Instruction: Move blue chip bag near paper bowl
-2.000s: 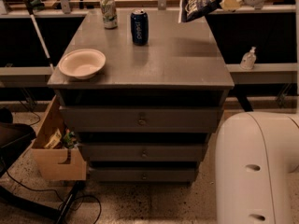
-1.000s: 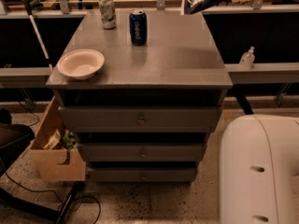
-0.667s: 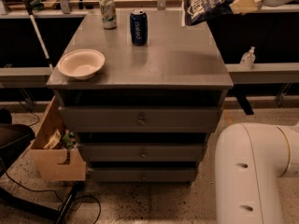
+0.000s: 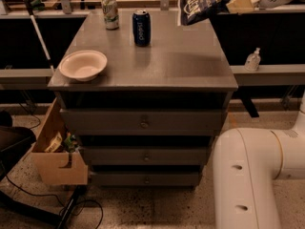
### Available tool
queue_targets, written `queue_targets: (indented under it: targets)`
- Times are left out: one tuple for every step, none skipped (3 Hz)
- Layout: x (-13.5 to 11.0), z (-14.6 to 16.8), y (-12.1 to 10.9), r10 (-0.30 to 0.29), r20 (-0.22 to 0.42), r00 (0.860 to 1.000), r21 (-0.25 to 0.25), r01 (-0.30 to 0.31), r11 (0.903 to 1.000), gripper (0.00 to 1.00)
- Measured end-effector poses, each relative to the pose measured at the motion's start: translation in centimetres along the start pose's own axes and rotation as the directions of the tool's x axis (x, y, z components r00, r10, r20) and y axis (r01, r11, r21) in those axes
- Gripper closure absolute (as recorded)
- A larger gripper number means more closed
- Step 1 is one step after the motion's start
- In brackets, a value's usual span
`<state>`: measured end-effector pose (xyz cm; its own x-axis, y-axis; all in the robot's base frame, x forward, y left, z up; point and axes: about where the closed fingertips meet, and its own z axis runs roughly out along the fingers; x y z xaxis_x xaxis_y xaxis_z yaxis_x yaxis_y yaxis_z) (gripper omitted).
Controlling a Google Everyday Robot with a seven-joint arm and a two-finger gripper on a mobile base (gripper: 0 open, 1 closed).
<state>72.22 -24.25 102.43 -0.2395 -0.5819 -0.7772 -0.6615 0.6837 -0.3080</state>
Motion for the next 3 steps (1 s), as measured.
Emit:
queue_targets:
  targets:
    - [-0.6,-0.2,2.8,-0.006,0.013,1.0,-0.004,0.006,1.0,1.0]
    - [-1.3,-2.0,5.3,-0.009,0.02,1.0,0.02,0.009,0.9998,1.0]
    - [-2.0,-2.8,7.7,-0.016,0.034,0.999,0.013,0.016,0.9998,1.0]
